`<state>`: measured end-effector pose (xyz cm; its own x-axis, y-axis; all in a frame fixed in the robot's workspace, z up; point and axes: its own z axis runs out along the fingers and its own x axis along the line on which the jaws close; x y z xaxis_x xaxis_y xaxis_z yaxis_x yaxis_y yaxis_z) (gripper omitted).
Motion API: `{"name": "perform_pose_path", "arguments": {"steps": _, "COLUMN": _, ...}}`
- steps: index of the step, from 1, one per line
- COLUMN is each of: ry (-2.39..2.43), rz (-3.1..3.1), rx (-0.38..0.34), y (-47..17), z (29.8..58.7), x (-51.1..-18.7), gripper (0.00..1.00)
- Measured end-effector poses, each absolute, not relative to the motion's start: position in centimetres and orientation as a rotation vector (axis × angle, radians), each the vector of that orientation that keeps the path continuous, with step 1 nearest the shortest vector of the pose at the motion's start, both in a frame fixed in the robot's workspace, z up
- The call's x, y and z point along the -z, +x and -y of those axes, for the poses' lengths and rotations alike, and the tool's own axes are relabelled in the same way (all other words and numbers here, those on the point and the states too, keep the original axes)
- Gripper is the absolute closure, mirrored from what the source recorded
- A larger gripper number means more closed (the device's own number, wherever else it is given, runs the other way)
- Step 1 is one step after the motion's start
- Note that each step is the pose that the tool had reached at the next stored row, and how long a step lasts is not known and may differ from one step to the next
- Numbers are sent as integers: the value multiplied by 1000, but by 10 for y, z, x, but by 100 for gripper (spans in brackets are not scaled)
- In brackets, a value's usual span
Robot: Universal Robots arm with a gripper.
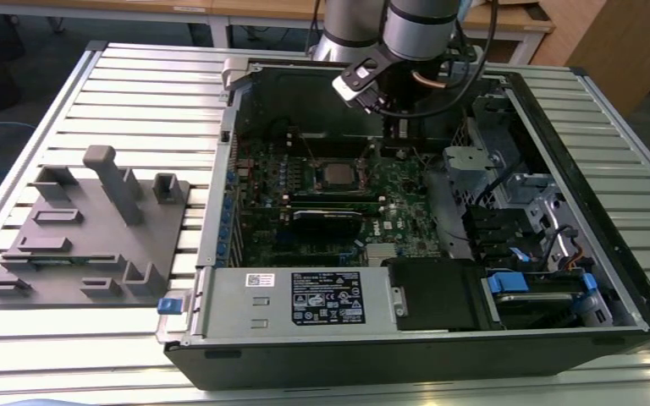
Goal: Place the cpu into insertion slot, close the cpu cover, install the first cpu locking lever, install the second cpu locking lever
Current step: 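Close the cpu cover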
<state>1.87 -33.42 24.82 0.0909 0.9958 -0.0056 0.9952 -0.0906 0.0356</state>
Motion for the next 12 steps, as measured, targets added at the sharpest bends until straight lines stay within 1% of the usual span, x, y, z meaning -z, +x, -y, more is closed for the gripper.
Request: {"name": "perform_pose_path", "arguments": {"steps": 12, "ry": 2297, "rz": -2097, "rx": -33, "y": 7, "z": 334, "x": -248, "gripper": 90}}
